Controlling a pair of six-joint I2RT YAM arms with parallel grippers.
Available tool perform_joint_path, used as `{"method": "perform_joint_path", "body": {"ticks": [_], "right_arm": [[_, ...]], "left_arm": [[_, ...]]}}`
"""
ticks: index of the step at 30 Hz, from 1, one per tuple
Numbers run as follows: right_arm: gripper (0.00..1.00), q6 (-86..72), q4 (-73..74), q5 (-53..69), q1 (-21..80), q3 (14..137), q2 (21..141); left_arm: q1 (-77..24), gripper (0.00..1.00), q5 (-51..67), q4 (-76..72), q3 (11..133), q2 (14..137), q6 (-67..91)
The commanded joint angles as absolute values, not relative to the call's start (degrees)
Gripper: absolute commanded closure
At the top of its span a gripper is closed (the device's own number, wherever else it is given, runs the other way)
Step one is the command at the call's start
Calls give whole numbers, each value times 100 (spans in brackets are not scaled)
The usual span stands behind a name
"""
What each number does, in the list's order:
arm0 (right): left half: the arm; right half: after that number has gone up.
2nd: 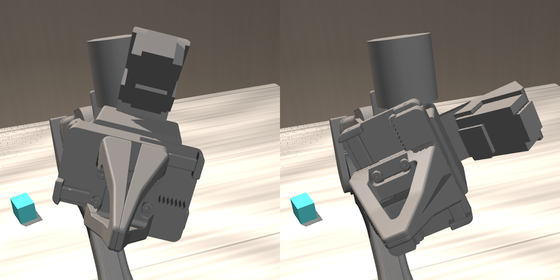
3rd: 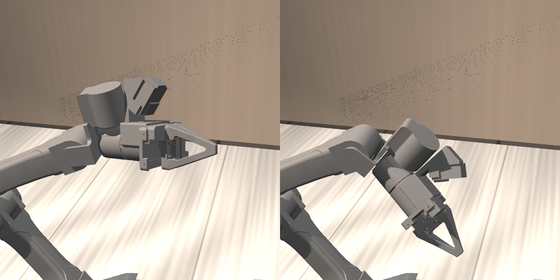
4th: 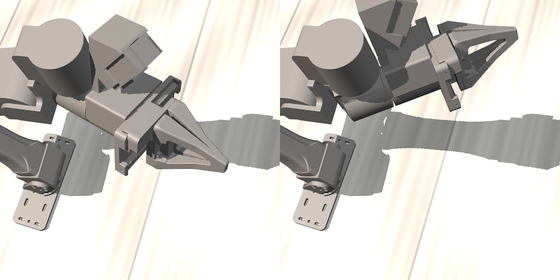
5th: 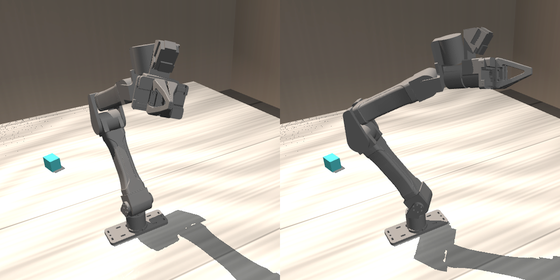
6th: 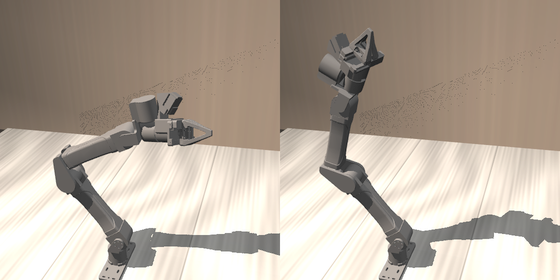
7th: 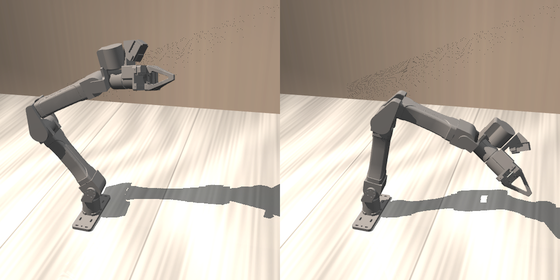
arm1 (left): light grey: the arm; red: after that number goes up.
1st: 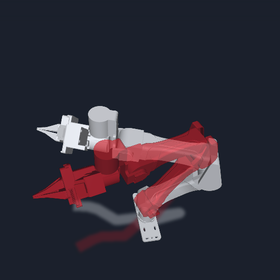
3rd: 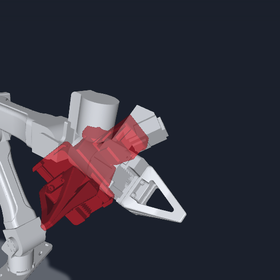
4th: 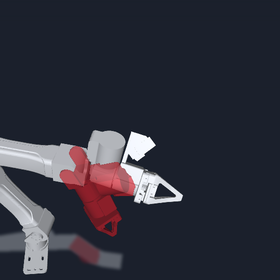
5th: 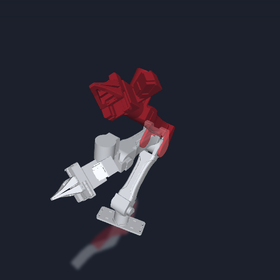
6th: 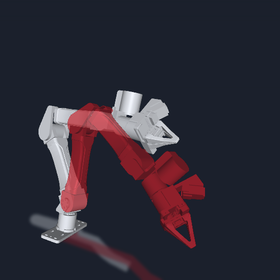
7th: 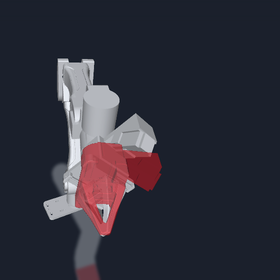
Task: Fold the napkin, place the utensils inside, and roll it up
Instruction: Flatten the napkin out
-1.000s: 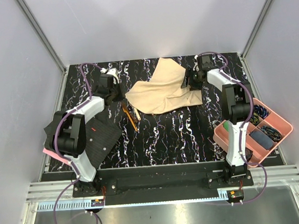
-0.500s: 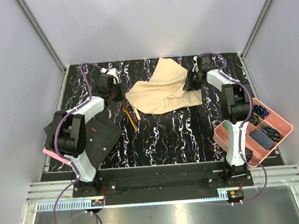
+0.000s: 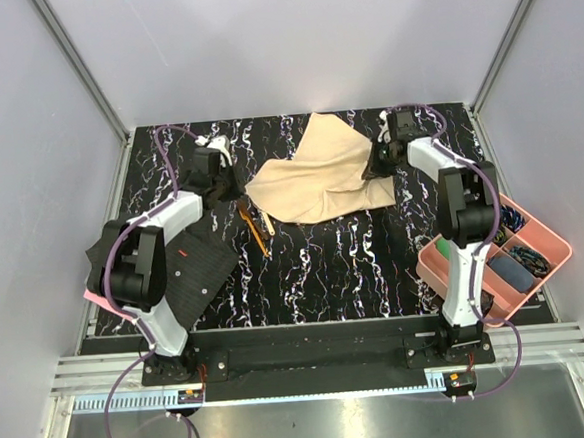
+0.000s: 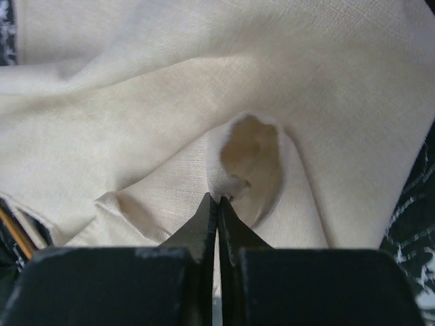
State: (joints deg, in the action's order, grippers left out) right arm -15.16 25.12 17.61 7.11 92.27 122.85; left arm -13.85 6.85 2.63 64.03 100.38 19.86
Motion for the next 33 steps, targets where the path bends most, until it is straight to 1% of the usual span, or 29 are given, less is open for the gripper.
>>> {"method": "perform_joint_path", "body": {"ticks": [1, 5, 11, 17, 20, 23, 27, 30, 31, 33], "right_arm": [[100, -1450, 2417, 1723, 721, 9132, 10962], [100, -1450, 2452, 1425, 712, 9027, 10144], [100, -1275, 2338, 810, 721, 8693, 8450], [100, -993, 2232, 300, 712, 8420, 6947], [100, -932, 2197, 220, 721, 8464, 6418], [100, -932, 2206, 255, 721, 8665, 6110], [100, -949, 2180, 316, 721, 9008, 6055], [100, -862, 2162, 115, 712, 9166, 6354], [100, -844, 2153, -121, 721, 9202, 6476], [100, -756, 2136, -272, 712, 9324, 6915]], "left_arm": [[-1310, 100, 931, -298, 6390, 9423, 2171], [-1248, 100, 1098, -422, 6390, 9054, 2329], [-1187, 100, 1195, -536, 6407, 8184, 2531], [-1151, 100, 1169, -361, 6556, 7085, 2628], [-1143, 100, 1099, -211, 6714, 6453, 2619], [-1143, 100, 1151, -18, 7065, 6206, 2602], [-1134, 100, 1187, -18, 7426, 6126, 2593], [-1099, 100, 1134, -18, 7628, 6380, 2593], [-1081, 100, 1186, -18, 7672, 6468, 2610], [-1046, 100, 1283, -114, 7821, 6837, 2680]]}}
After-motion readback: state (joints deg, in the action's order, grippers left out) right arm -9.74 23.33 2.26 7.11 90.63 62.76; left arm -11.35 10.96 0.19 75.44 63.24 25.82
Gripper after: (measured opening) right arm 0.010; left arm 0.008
